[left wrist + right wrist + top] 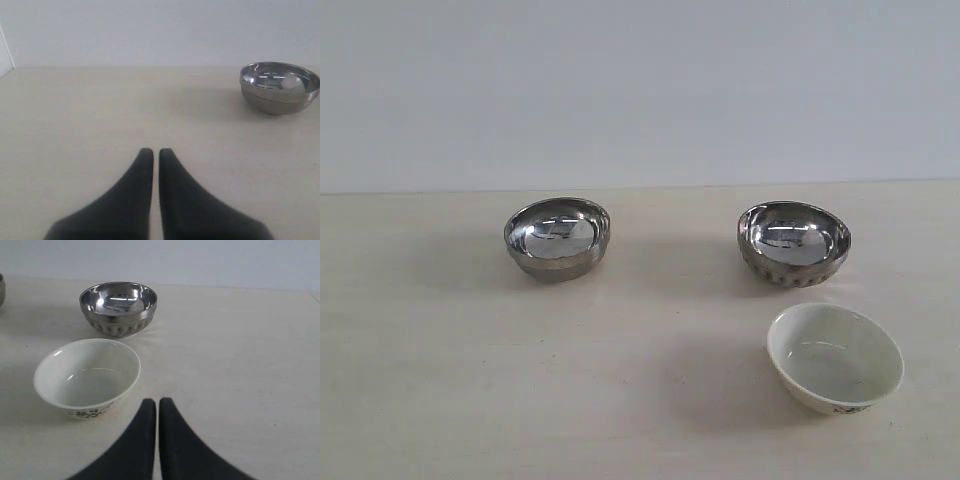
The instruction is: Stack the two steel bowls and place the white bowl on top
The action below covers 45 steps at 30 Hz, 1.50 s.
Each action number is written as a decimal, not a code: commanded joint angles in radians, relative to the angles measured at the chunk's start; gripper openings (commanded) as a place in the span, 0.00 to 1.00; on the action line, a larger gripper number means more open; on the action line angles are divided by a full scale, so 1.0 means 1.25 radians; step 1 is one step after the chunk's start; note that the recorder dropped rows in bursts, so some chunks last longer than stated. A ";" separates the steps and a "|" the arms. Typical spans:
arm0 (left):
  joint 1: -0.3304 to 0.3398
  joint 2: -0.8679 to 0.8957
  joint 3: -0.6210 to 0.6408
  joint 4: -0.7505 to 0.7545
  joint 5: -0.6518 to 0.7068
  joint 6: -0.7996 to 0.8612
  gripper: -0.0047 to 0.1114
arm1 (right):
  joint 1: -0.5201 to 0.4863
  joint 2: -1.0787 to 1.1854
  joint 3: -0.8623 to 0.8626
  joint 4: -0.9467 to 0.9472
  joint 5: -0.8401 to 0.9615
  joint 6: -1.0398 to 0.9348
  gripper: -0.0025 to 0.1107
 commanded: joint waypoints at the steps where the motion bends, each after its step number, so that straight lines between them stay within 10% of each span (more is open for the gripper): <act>1: 0.003 -0.003 0.003 -0.009 0.000 0.003 0.07 | -0.002 -0.004 0.000 -0.001 -0.003 -0.005 0.02; 18: 0.003 -0.003 0.003 -0.004 -0.197 0.051 0.07 | -0.002 -0.004 0.000 -0.001 -0.003 -0.005 0.02; 33: 0.003 -0.003 0.003 -0.012 -0.885 -0.222 0.07 | -0.002 -0.004 0.000 -0.001 -0.003 -0.005 0.02; 45: 0.003 0.118 -0.224 0.021 -0.808 -0.435 0.07 | -0.002 -0.004 0.000 -0.001 -0.003 -0.005 0.02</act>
